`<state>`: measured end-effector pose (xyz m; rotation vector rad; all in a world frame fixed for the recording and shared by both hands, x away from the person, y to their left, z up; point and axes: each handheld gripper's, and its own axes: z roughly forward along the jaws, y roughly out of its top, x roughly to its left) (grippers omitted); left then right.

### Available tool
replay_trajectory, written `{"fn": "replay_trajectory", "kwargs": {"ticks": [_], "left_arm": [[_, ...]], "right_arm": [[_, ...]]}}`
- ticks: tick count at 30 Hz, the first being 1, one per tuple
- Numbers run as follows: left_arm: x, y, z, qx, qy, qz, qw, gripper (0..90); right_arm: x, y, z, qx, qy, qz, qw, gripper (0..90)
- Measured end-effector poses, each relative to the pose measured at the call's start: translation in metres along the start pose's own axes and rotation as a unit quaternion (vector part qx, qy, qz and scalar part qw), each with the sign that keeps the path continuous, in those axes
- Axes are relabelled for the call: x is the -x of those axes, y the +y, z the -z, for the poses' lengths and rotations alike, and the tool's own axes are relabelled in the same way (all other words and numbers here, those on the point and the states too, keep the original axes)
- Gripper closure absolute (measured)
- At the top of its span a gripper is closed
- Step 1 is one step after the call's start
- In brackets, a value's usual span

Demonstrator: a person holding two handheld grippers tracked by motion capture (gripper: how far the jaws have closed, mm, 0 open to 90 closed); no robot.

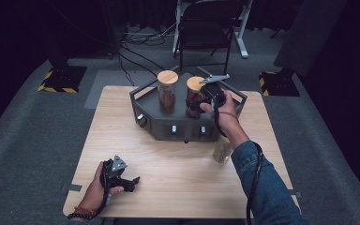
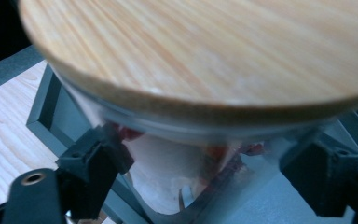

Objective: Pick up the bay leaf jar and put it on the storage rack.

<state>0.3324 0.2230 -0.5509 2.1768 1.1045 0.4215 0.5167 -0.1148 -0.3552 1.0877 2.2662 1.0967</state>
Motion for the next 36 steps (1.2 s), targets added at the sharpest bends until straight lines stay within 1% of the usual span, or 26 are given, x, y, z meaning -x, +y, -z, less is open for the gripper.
{"fn": "replay_trajectory", "kwargs": {"ticks": [4,11,13,15,17,22,27,29,31,33,36], "left_arm": [[0.0,0.0,0.0,0.0,0.0,0.0,1.0,0.2],[0.0,0.0,0.0,0.0,0.0,0.0,1.0,0.3],[0.0,0.0,0.0,0.0,0.0,0.0,1.0,0.3],[0.0,0.0,0.0,0.0,0.0,0.0,1.0,0.3],[0.0,0.0,0.0,0.0,0.0,0.0,1.0,0.3],[0.0,0.0,0.0,0.0,0.0,0.0,1.0,0.3],[0.0,0.0,0.0,0.0,0.0,0.0,1.0,0.3],[0.0,0.0,0.0,0.0,0.0,0.0,1.0,0.3],[0.0,0.0,0.0,0.0,0.0,0.0,1.0,0.3],[0.0,0.0,0.0,0.0,0.0,0.0,1.0,0.3],[0.0,0.0,0.0,0.0,0.0,0.0,1.0,0.2]], "right_arm": [[0.0,0.0,0.001,0.003,-0.007,-0.003,1.0,13.5],[-0.001,-0.001,0.002,0.003,-0.007,0.001,1.0,8.2],[-0.001,-0.002,0.002,0.006,-0.016,0.0,0.9999,6.3],[-0.001,-0.002,0.002,0.009,-0.017,-0.003,0.9998,4.1],[-0.003,-0.002,0.001,0.006,-0.019,0.003,0.9998,2.2],[-0.006,-0.002,0.001,0.007,-0.017,0.009,0.9998,2.0],[-0.007,-0.004,-0.001,0.001,-0.015,0.011,0.9998,2.0],[-0.009,-0.004,-0.002,-0.002,-0.011,0.014,0.9998,2.0],[-0.01,-0.005,-0.003,-0.011,-0.006,0.025,0.9996,2.0],[-0.011,-0.006,-0.003,-0.018,-0.01,0.039,0.999,2.0],[-0.012,-0.007,-0.003,-0.025,-0.015,0.049,0.9984,2.0]]}}
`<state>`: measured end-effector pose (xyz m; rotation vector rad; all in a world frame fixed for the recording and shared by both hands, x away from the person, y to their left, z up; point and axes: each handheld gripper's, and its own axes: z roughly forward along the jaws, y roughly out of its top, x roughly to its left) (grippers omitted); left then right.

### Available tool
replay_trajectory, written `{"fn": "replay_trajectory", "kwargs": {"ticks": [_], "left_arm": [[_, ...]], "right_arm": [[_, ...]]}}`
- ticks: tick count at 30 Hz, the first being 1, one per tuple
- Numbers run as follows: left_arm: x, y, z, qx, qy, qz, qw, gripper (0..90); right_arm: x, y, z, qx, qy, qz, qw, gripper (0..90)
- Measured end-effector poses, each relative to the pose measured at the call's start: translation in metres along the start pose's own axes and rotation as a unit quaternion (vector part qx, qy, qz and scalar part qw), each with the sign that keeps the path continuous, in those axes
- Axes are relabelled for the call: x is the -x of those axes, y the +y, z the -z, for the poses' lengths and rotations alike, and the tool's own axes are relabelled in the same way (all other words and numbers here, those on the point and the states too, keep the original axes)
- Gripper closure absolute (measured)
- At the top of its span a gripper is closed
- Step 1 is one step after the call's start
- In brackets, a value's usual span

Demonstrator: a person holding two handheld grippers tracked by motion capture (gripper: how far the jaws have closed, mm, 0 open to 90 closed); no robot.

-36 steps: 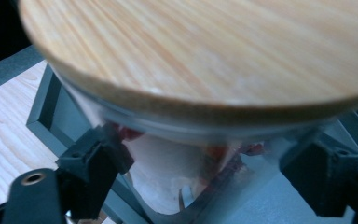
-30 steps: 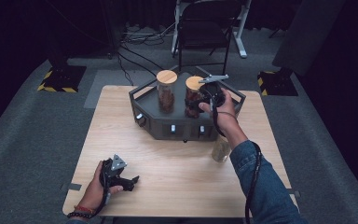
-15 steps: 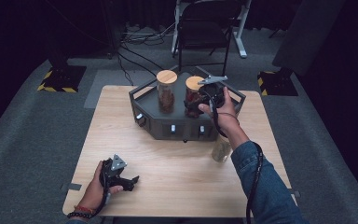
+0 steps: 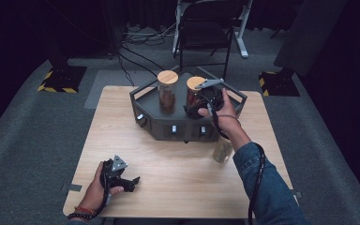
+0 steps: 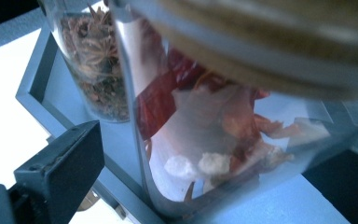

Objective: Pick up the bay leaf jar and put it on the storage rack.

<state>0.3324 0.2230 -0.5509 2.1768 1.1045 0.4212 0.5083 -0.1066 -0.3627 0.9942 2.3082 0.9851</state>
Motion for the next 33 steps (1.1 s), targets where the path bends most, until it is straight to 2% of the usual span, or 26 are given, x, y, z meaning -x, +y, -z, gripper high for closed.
{"fn": "replay_trajectory", "kwargs": {"ticks": [6,15,21,27,33], "left_arm": [[0.0,0.0,0.0,0.0,0.0,0.0,1.0,0.3],[0.0,0.0,0.0,0.0,0.0,0.0,1.0,0.3],[0.0,0.0,0.0,0.0,0.0,0.0,1.0,0.2],[0.0,0.0,0.0,0.0,0.0,0.0,1.0,0.2],[0.0,0.0,0.0,0.0,0.0,0.0,1.0,0.3]], "right_arm": [[-0.001,0.0,0.004,0.005,-0.009,0.018,0.9998,2.0],[-0.002,-0.005,0.017,0.004,0.001,0.04,0.9992,2.0],[-0.004,-0.009,0.032,0.011,0.004,0.055,0.9984,2.0],[-0.007,-0.014,0.049,0.02,-0.014,0.085,0.9961,2.0],[-0.013,-0.023,0.063,0.022,-0.018,0.113,0.9932,1.9]]}}
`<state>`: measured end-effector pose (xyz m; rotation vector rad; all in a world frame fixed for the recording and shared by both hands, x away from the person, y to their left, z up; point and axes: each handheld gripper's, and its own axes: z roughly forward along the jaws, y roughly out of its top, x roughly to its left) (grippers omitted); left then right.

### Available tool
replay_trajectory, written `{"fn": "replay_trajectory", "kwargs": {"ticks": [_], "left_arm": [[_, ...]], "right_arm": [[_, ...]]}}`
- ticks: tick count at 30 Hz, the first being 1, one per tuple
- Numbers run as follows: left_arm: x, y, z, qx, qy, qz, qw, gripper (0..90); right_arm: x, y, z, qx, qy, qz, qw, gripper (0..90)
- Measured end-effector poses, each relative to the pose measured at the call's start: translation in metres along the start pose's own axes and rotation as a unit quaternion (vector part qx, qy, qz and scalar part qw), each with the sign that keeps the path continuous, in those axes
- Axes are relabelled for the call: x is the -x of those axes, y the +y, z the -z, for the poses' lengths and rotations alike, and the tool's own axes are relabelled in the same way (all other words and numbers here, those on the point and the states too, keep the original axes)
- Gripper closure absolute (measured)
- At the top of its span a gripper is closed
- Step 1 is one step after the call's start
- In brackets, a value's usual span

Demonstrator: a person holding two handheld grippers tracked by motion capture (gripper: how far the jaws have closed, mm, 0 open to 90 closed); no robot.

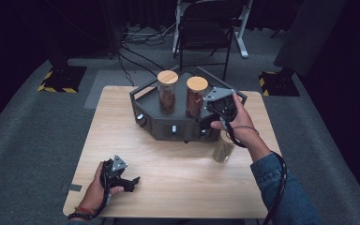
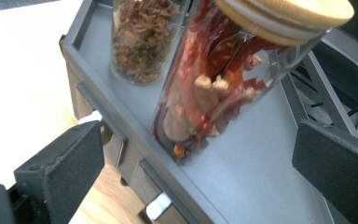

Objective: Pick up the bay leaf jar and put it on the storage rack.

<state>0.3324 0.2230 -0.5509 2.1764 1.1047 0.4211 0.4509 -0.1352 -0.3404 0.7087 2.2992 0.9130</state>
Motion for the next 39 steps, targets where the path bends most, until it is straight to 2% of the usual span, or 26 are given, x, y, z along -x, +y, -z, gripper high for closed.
{"fn": "replay_trajectory", "kwargs": {"ticks": [9,22,32,35,39], "left_arm": [[0.0,0.0,0.0,0.0,0.0,0.0,1.0,0.3],[0.0,0.0,0.0,0.0,0.0,0.0,1.0,0.3],[0.0,0.0,0.0,0.0,0.0,0.0,1.0,0.3],[0.0,0.0,0.0,0.0,0.0,0.0,1.0,0.3],[0.0,0.0,0.0,0.0,0.0,0.0,1.0,0.3]], "right_arm": [[-0.005,-0.016,0.019,0.015,0.01,0.018,0.9997,2.0],[-0.011,-0.05,0.042,0.017,-0.025,0.05,0.9983,1.9],[-0.02,-0.074,0.053,0.019,-0.022,0.057,0.998,1.9],[-0.024,-0.08,0.056,0.027,-0.019,0.052,0.9981,1.9],[-0.029,-0.091,0.058,0.021,-0.018,0.059,0.9979,1.9]]}}
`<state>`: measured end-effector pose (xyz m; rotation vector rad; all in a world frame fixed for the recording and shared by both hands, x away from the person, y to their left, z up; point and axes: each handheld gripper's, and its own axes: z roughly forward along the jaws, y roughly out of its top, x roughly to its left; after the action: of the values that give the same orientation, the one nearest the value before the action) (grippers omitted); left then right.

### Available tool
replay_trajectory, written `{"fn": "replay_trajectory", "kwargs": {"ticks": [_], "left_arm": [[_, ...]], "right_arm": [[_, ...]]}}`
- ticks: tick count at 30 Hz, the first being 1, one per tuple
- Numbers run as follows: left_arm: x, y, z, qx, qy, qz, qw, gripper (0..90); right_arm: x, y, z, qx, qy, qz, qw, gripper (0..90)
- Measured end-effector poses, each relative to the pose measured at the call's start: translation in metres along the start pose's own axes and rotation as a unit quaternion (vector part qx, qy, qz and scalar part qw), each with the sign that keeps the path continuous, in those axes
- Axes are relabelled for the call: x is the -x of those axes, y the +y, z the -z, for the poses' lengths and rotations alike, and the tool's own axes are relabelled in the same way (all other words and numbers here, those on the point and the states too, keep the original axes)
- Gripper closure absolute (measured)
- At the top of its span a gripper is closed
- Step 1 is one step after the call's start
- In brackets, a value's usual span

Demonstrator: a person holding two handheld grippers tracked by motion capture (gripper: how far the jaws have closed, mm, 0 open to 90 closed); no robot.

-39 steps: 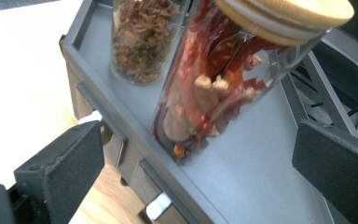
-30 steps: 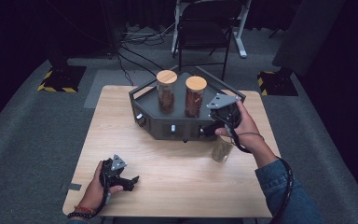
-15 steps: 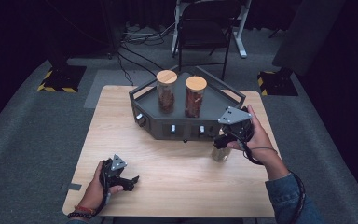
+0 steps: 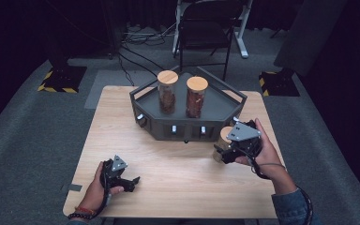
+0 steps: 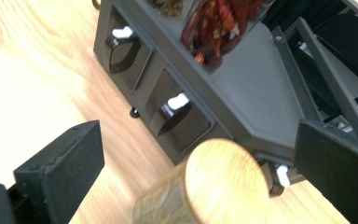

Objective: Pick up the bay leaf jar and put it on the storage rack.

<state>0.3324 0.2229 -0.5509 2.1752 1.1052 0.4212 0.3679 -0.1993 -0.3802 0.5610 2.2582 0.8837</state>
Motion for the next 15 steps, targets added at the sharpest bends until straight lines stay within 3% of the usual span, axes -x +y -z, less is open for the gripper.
{"fn": "replay_trajectory", "kwargs": {"ticks": [5,13,15], "left_arm": [[0.0,0.0,0.0,0.0,0.0,-0.001,1.0,0.3],[0.0,0.0,0.0,0.0,0.0,-0.001,1.0,0.3],[0.0,0.0,0.0,0.0,0.0,0.0,1.0,0.3]], "right_arm": [[-0.009,-0.013,0.006,0.005,0.005,-0.003,1.0,1.9],[-0.027,-0.038,0.008,-0.004,0.003,0.018,0.9998,1.9],[-0.031,-0.045,0.007,-0.005,0.013,0.016,0.9998,1.9]]}}
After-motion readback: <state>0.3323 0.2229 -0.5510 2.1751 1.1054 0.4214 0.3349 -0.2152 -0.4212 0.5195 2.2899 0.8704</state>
